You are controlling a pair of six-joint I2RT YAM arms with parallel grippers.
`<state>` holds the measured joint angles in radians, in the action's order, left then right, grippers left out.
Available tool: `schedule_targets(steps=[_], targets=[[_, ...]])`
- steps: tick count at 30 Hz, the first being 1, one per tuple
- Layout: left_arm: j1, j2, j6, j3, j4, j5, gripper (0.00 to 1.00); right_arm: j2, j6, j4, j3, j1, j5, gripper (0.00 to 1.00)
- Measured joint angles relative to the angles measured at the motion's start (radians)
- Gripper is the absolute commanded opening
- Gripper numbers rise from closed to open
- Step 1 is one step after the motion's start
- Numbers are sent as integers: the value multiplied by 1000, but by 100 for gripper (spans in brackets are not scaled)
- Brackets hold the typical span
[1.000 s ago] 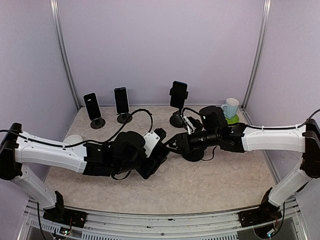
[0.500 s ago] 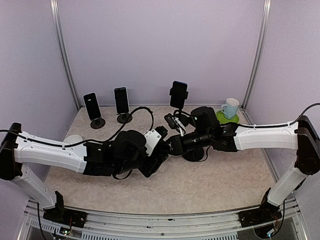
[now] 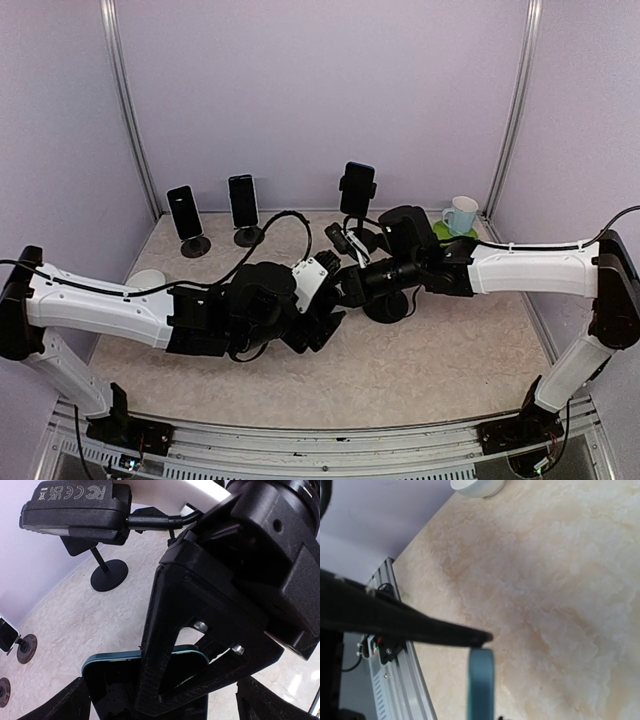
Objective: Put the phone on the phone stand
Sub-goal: Pass from the right arm to the left
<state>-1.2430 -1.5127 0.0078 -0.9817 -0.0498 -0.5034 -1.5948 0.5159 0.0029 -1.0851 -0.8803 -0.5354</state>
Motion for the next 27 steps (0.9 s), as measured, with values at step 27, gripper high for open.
schedule_targets(steps=[27], targets=[[267,122,-5,106,-52,977,87,267,-608,-433,-85,110,-284,0]])
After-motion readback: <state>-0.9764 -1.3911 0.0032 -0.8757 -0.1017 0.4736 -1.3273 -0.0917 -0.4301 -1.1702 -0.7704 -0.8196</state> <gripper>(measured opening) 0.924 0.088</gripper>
